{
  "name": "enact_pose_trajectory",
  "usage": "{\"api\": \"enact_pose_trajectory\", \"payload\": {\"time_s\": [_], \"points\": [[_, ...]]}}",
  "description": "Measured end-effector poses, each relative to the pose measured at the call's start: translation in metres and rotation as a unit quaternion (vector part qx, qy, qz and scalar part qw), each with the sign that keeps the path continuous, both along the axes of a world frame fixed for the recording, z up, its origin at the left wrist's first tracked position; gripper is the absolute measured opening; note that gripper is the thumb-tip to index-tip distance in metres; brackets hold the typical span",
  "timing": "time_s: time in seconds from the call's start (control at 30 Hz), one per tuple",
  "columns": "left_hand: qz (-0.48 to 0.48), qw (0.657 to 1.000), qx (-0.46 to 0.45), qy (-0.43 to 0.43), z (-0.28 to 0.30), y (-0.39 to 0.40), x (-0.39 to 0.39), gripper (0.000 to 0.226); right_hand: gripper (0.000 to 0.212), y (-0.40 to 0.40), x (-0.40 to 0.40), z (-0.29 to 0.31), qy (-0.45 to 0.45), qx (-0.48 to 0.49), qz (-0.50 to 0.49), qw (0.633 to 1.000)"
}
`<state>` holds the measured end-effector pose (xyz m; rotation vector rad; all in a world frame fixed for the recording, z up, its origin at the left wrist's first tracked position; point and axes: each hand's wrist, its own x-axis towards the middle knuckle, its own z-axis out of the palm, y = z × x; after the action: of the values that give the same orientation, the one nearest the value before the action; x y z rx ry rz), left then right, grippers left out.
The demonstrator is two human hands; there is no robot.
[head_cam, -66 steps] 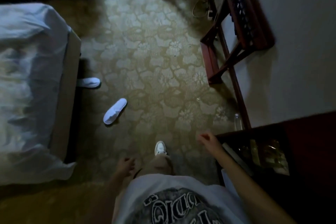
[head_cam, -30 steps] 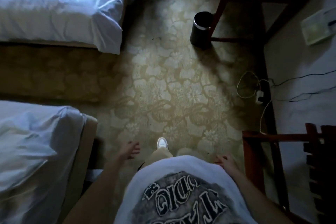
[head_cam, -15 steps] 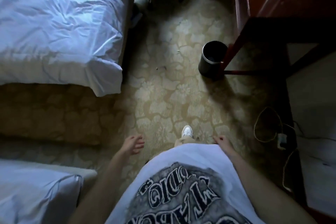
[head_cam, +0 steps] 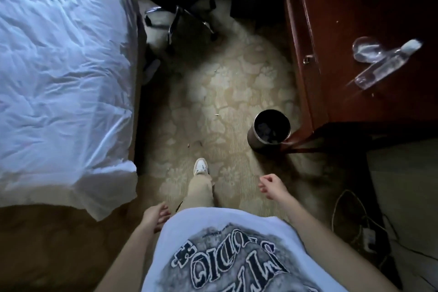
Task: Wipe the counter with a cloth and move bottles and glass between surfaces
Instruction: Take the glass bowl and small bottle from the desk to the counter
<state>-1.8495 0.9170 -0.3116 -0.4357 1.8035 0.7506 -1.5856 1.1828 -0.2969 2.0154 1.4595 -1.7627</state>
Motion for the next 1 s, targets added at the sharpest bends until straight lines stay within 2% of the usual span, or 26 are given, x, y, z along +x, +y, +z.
{"api": "enact_pose_trajectory", "payload": {"time_s": [0.1,0.23,0.37,0.5,0.57,0.67,0.77,0.9,0.97,1.0], "points": [[-0.073,0.996,0.041,0.025,0.019,0.11,-0.076,0.021,0.009,0.027,-0.014,0.0,-0.028,0.01,-0.081,0.996],[-0.192,0.971,0.115,0.083,0.048,0.276,-0.162,0.022,0.007,0.097,-0.056,0.025,0.011,0.069,-0.205,0.976],[-0.293,0.938,0.16,0.092,0.066,0.423,-0.19,0.024,0.005,0.177,-0.088,0.055,0.058,0.238,-0.335,0.91],[-0.381,0.901,0.2,0.045,0.07,0.555,-0.157,0.018,0.034,0.269,-0.096,0.082,0.048,0.367,-0.442,0.817],[-0.417,0.881,0.224,0.018,0.075,0.616,-0.126,0.019,0.047,0.311,-0.088,0.09,0.023,0.392,-0.482,0.784],[-0.483,0.831,0.276,-0.013,0.093,0.691,-0.076,0.026,0.067,0.355,-0.067,0.101,-0.04,0.422,-0.547,0.722],[-0.545,0.776,0.317,-0.025,0.121,0.758,-0.026,0.035,0.083,0.393,-0.045,0.119,-0.076,0.411,-0.612,0.671],[-0.613,0.714,0.336,-0.04,0.141,0.831,0.037,0.034,0.101,0.427,-0.021,0.129,-0.128,0.395,-0.688,0.595],[-0.664,0.673,0.322,-0.044,0.135,0.863,0.068,0.034,0.108,0.439,-0.012,0.124,-0.147,0.381,-0.71,0.574],[-0.685,0.654,0.317,-0.048,0.129,0.876,0.084,0.037,0.109,0.444,-0.009,0.12,-0.154,0.381,-0.704,0.579]]}}
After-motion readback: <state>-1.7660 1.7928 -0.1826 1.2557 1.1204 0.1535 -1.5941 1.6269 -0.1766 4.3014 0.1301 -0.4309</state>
